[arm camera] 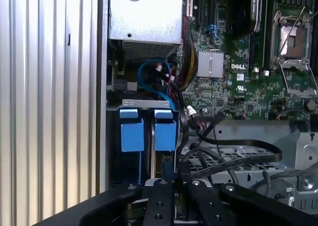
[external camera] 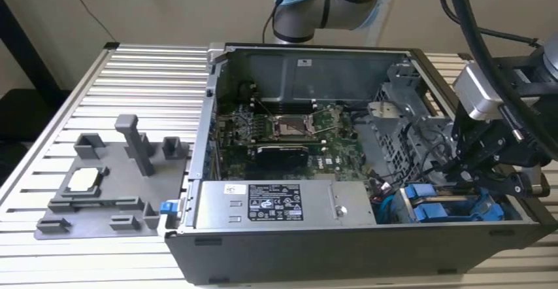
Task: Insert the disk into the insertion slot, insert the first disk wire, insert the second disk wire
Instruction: 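Insert the second disk wire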
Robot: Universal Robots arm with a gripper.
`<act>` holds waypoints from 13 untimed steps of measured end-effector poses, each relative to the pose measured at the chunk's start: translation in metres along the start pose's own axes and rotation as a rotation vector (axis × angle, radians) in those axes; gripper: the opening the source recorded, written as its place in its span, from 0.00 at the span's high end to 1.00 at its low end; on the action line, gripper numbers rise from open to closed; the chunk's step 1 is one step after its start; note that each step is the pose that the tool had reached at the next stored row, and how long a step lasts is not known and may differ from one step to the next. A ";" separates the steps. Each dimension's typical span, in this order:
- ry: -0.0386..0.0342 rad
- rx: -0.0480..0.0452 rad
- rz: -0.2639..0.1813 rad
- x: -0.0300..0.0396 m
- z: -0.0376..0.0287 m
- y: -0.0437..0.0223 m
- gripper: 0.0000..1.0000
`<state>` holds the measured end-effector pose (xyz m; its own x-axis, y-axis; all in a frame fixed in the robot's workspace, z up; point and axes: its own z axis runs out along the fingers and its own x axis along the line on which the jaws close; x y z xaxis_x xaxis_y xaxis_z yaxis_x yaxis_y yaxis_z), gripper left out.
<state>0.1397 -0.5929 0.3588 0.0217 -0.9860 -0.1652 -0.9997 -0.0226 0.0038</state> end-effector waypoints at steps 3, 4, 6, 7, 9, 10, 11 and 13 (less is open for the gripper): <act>-0.0004 -0.0007 0.000 0.0001 0.0002 0.0000 0.84; -0.0003 -0.0008 0.000 0.0002 0.0004 -0.0001 0.84; -0.0006 -0.0008 0.001 0.0005 0.0019 -0.0003 0.84; -0.0007 -0.0007 0.001 0.0007 0.0031 -0.0004 0.84; -0.0005 -0.0005 0.002 0.0011 0.0054 -0.0007 0.84; -0.0003 -0.0005 0.003 0.0012 0.0065 -0.0011 0.84; -0.0004 -0.0005 0.003 0.0014 0.0076 -0.0015 0.84; -0.0003 -0.0002 0.004 0.0017 0.0093 -0.0028 0.84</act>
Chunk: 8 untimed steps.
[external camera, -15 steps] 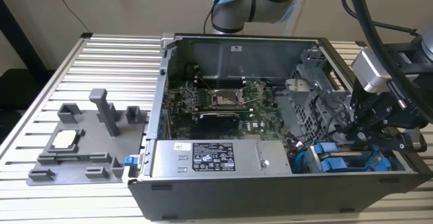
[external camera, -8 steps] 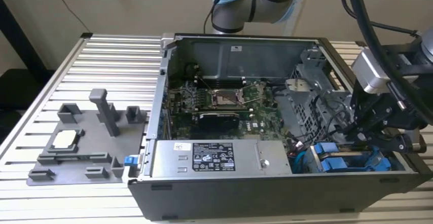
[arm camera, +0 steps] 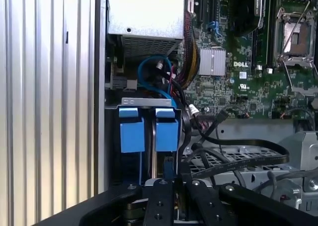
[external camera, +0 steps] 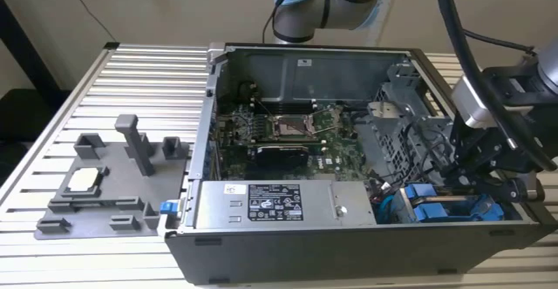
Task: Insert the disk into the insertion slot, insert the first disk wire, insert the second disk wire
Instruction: 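Insert the second disk wire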
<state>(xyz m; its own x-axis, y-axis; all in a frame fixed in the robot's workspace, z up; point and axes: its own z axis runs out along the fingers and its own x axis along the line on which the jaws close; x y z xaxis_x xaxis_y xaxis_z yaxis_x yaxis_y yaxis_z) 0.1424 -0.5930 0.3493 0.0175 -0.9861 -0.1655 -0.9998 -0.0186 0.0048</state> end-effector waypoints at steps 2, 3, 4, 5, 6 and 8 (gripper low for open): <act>0.0000 0.0002 0.001 0.0003 0.0018 -0.0012 0.84; -0.0001 0.0004 0.003 0.0005 0.0029 -0.0016 0.84; -0.0001 0.0007 0.004 0.0007 0.0038 -0.0018 0.84; 0.0000 0.0011 0.007 0.0008 0.0045 -0.0019 0.84; 0.0000 0.0016 0.010 0.0009 0.0053 -0.0021 0.84; 0.0000 0.0034 0.020 0.0011 0.0067 -0.0024 0.84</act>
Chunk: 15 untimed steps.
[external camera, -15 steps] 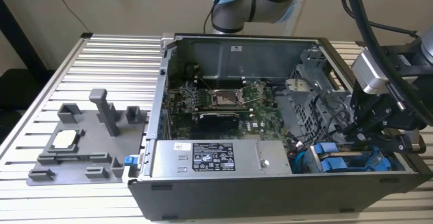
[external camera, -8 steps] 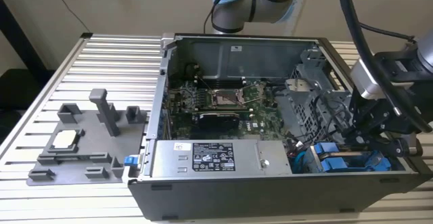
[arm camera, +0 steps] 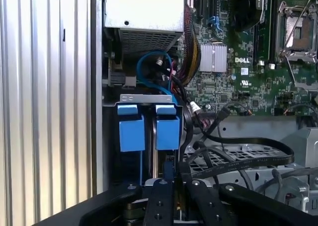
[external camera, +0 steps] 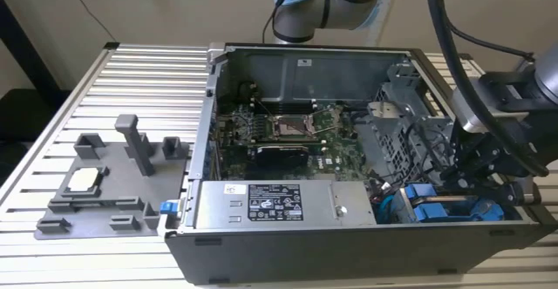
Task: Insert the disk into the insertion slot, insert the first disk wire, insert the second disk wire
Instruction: 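Insert the second disk wire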
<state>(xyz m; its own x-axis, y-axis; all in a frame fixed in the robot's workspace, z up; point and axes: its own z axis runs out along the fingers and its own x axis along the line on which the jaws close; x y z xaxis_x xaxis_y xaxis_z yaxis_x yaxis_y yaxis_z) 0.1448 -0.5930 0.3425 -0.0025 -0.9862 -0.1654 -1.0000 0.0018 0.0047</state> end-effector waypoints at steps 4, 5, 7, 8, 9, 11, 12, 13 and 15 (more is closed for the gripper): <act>-0.0001 0.0042 0.026 0.0003 0.0019 0.0000 0.84; -0.0001 0.0044 0.026 0.0004 0.0020 0.0000 0.84; -0.0001 0.0045 0.027 0.0004 0.0023 0.0000 0.84; -0.0001 0.0046 0.027 0.0004 0.0024 0.0000 0.84; -0.0001 0.0046 0.028 0.0005 0.0025 0.0000 0.84; 0.0000 0.0047 0.028 0.0005 0.0029 0.0000 0.84; 0.0000 0.0048 0.029 0.0006 0.0032 0.0000 0.84; -0.0001 0.0049 0.029 0.0006 0.0033 0.0000 0.84; -0.0010 0.0050 0.030 0.0006 0.0035 0.0000 0.84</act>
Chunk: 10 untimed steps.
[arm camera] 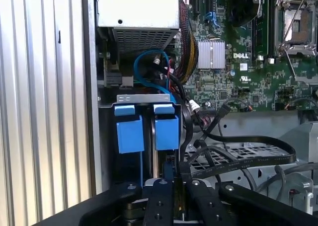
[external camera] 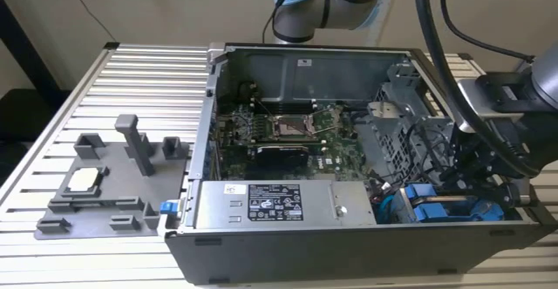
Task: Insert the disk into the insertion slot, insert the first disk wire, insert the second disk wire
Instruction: 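Insert the second disk wire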
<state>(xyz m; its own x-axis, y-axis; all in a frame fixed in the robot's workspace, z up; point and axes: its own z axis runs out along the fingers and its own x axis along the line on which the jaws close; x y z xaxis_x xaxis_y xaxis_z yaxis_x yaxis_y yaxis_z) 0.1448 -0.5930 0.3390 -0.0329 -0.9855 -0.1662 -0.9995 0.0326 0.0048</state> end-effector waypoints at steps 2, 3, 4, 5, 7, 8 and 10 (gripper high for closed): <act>-0.0012 0.0001 0.002 0.0000 0.0005 0.0000 0.84; -0.0008 0.0002 0.002 0.0000 0.0004 0.0000 0.84; -0.0006 0.0003 0.003 0.0000 0.0002 0.0000 0.84; -0.0003 0.0004 0.003 -0.0001 0.0001 0.0000 0.84; -0.0001 0.0005 0.004 0.0000 0.0004 0.0000 0.84; 0.0000 0.0005 0.004 0.0000 0.0009 0.0000 0.84; -0.0004 0.0005 0.004 0.0003 0.0024 0.0000 0.84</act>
<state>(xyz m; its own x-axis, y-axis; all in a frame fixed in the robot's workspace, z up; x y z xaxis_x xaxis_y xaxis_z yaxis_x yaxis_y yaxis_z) 0.1448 -0.5929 0.3367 -0.0370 -0.9853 -0.1666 -0.9993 0.0367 0.0050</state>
